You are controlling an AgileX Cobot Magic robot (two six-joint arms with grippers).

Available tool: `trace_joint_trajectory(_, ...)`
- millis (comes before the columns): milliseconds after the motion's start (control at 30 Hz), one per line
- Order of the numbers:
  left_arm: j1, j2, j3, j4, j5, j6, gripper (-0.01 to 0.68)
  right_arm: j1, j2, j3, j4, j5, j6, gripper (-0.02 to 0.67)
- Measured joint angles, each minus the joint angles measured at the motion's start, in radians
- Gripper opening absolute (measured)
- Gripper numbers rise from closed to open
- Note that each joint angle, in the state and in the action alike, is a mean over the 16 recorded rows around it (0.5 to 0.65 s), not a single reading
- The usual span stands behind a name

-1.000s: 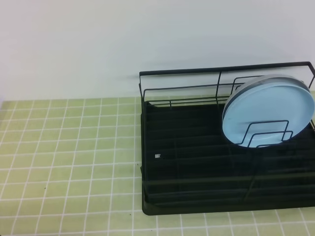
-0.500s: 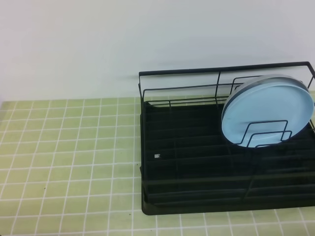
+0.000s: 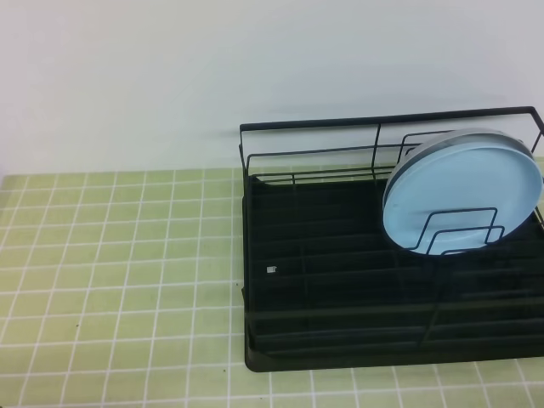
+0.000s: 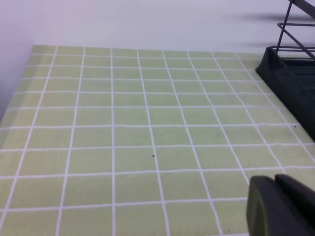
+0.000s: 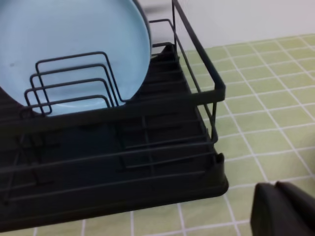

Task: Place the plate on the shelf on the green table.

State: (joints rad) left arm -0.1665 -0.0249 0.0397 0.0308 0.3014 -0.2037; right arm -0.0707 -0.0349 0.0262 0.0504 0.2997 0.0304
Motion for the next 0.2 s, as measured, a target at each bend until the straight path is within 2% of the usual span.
trace_joint_trajectory(200, 0.000, 0.000, 0.000, 0.000, 0.000, 0.000, 0.000, -0.012, 0.002, 0.000, -0.001, -0.003, 0.000, -0.004)
